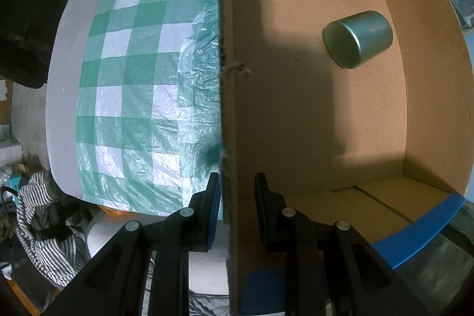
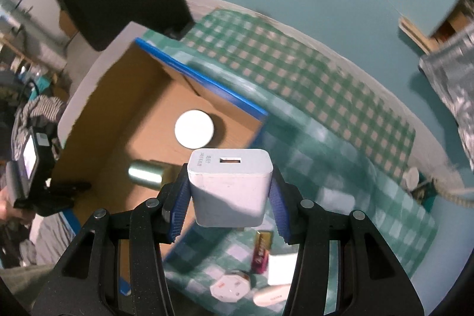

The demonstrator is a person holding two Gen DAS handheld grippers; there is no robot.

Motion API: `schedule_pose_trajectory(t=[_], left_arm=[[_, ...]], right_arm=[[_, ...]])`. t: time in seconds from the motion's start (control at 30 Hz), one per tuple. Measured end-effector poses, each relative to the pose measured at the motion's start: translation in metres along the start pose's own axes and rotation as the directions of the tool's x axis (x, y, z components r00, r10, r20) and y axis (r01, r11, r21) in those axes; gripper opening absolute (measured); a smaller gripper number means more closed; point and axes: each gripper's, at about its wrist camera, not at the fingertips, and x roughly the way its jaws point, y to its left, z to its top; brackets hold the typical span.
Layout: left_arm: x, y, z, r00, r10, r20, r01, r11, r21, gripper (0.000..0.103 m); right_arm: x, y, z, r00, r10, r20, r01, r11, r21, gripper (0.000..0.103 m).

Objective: Organize rigid objects
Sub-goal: 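Carry the white charger into the box and lower it, then open the right tool to release the charger in the box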

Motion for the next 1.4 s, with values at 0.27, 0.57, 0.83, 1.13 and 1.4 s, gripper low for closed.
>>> schedule_pose_trajectory(t=[0.27, 0.57, 0.83, 1.13, 1.4], left_arm=[[0.000, -0.001, -0.001, 1.000, -0.003, 0.000, 0.003, 1.000, -0.002, 0.023], [0.000, -0.002, 0.000, 1.000, -0.003, 0.000, 0.003, 1.000, -0.003, 0.023], [-0.001, -0.002, -0.001, 1.000, -0.008, -0.002, 0.008, 1.000, -0.011, 0.023], [0.002, 0.005, 0.000, 1.000, -0.005, -0.011, 0.005, 1.000, -0.013, 0.023], [0.003, 0.001, 0.001, 1.000, 0.001, -0.019, -0.002, 1.000, -0.011, 0.023]], right_arm=[[0.021, 0.036, 0.022, 1.000, 0.000, -0.025, -0.002, 0.996, -0.092, 0.049], [0.057, 0.051, 0.023, 0.995, -0.032, -0.099, 0.018, 0.989, -0.147, 0.049], [0.074, 0.048, 0.017, 0.987, -0.053, -0.154, 0.031, 0.989, -0.145, 0.049], [0.073, 0.041, 0.016, 0.988, -0.062, -0.141, 0.044, 0.991, -0.125, 0.051], [0.054, 0.033, 0.011, 0.995, -0.035, -0.096, 0.022, 0.991, -0.131, 0.063]])
